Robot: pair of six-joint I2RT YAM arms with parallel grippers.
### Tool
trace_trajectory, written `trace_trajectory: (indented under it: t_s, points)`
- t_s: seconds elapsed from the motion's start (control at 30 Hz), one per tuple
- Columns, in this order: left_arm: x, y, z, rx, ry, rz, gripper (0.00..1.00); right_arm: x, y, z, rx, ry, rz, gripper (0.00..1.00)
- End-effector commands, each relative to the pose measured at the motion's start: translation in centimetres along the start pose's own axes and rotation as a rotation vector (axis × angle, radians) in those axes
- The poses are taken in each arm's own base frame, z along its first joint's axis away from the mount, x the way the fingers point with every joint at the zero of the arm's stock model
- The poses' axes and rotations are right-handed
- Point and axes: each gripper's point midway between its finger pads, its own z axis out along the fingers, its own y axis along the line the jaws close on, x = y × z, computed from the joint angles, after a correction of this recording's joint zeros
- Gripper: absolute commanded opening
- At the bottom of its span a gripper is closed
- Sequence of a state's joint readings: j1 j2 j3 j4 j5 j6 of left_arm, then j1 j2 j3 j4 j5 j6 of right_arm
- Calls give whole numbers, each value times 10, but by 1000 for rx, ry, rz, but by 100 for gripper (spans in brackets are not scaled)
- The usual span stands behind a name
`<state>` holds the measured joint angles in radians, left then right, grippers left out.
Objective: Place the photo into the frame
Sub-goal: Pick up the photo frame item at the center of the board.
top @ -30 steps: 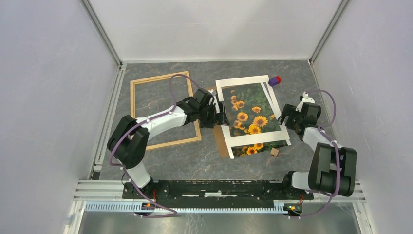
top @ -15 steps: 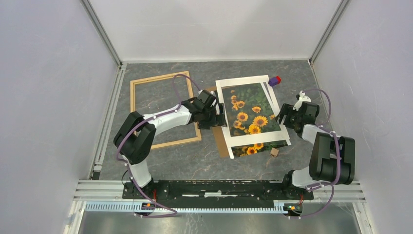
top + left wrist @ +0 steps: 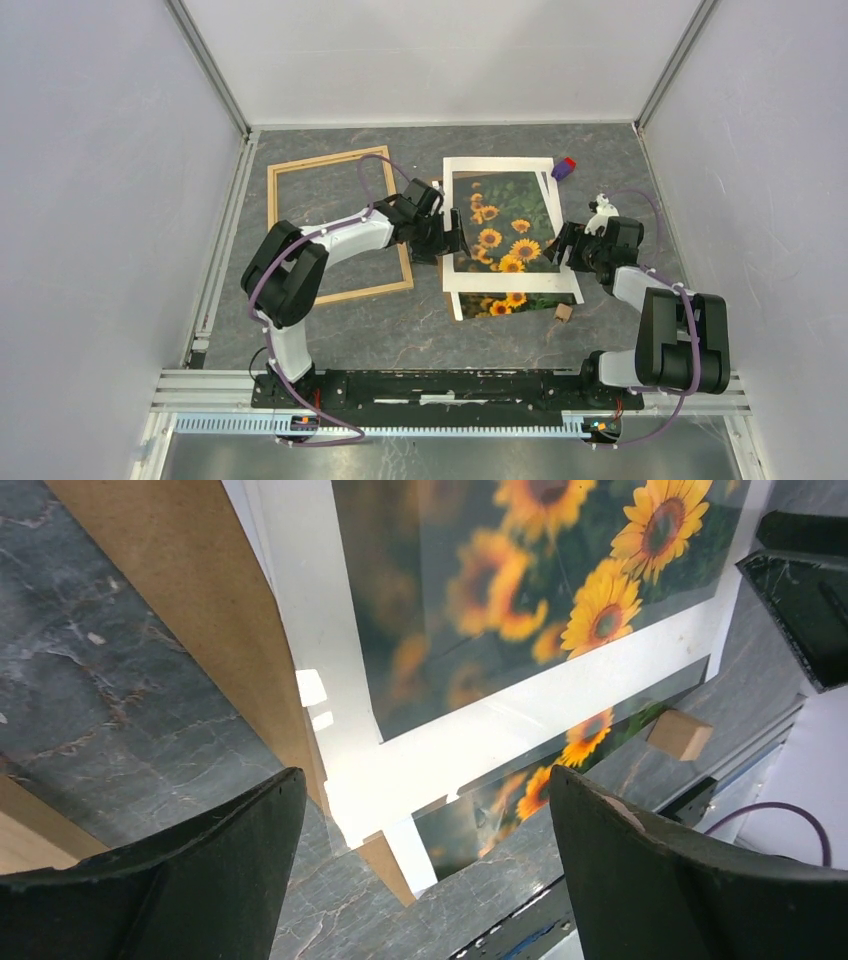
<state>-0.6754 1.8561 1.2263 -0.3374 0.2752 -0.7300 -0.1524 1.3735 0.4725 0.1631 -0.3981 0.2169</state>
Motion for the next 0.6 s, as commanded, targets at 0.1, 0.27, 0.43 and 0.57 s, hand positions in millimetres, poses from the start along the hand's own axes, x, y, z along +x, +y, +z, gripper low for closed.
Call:
trace_trajectory:
  t_s: [0.1, 0.27, 0.43, 0.57]
  points:
    - [-14, -2, -9, 28, -58, -13, 96, 4, 11, -4, -50, -2, 10, 79]
    - [-6, 5, -1, 16, -28, -45, 96, 6, 8, -3, -34, 1, 4, 79]
    - [6, 8, -2, 29, -28, -114, 96, 9, 4, -2, -20, 6, -1, 78]
    - [17, 8, -3, 33, 1, -171, 98, 10, 3, -1, -17, 6, -2, 78]
